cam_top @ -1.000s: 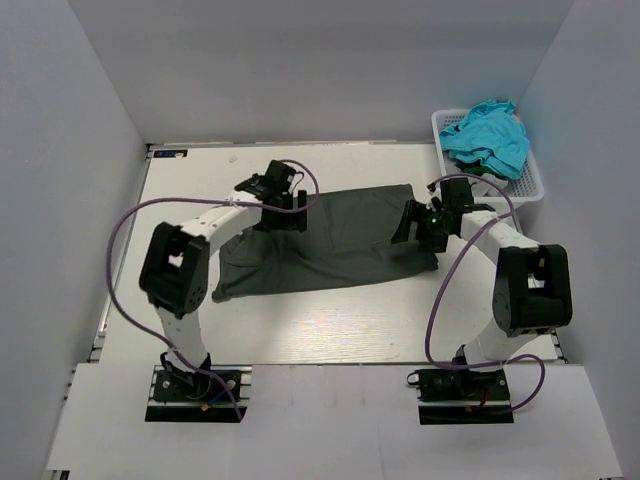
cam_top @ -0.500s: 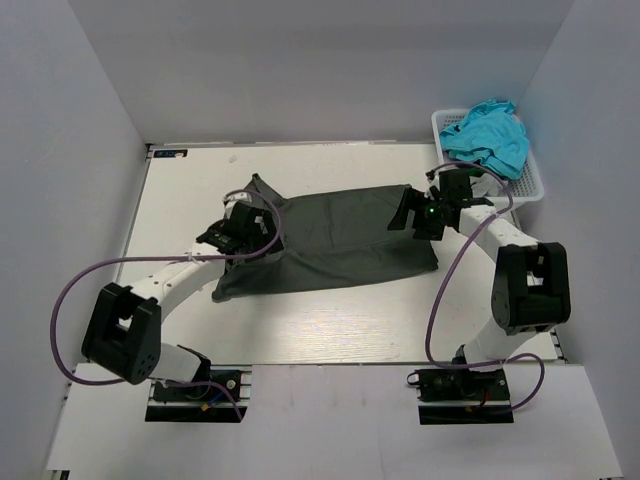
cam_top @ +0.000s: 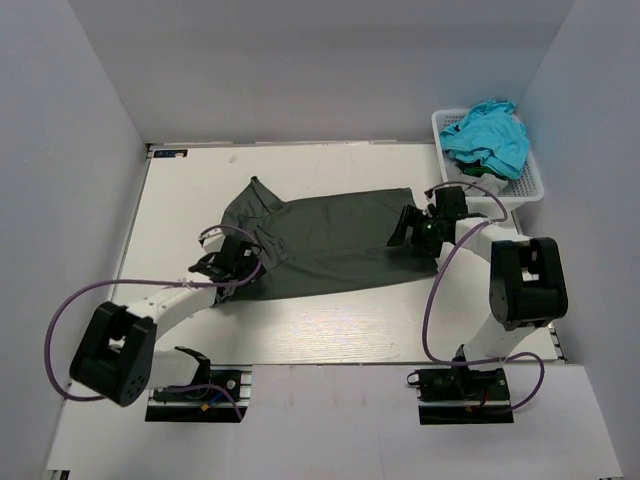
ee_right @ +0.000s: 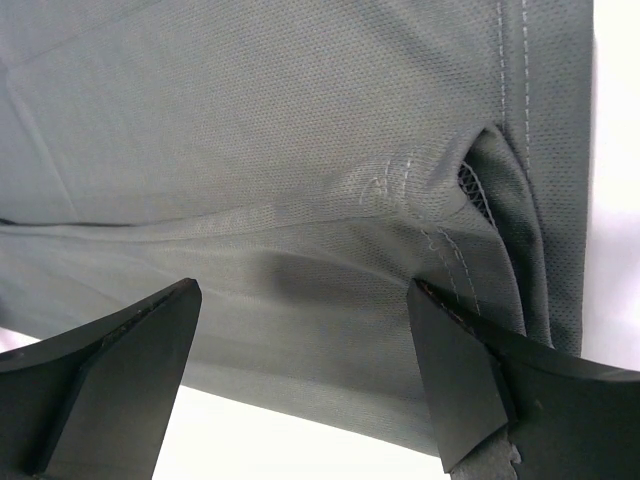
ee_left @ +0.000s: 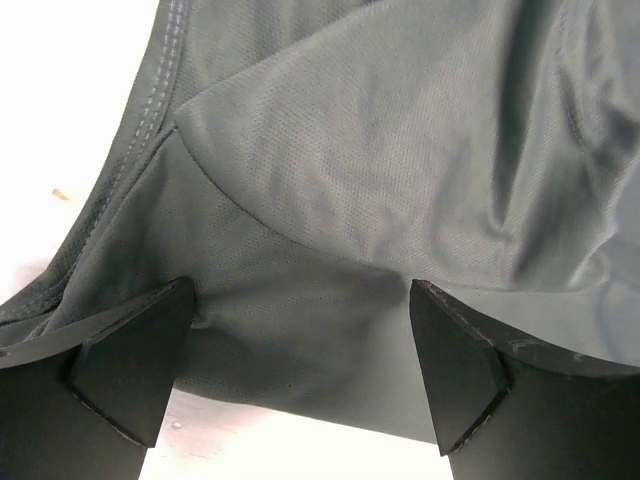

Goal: Fold and stack the t-shirts
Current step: Fold the flattened tshirt in 1/3 of the way

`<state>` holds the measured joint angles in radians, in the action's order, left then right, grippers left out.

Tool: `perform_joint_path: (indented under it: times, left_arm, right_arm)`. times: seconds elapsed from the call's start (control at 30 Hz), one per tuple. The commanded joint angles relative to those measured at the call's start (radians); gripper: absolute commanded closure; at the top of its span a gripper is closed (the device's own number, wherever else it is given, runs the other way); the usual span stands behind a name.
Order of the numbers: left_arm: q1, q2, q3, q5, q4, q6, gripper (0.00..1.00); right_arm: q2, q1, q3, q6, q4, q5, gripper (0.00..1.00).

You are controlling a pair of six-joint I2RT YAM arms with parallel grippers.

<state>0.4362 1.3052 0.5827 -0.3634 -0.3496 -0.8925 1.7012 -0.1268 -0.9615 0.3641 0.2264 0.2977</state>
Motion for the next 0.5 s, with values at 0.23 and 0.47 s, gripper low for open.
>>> perform_joint_path:
  times: [0.23, 0.47]
  left_arm:
    - [-0.017, -0.171, -0.104, 0.070, -0.219, -0.201, 0.00]
    - [0.007, -0.293, 0.082, 0.011, -0.362, -0.093, 0.00]
  right_arm:
    - [-0.156, -0.019, 0.168, 0.007, 0.057, -0.080, 0.10]
    - [-0.261, -0.051, 0.109, -0.086, 0.128, -0.057, 0.10]
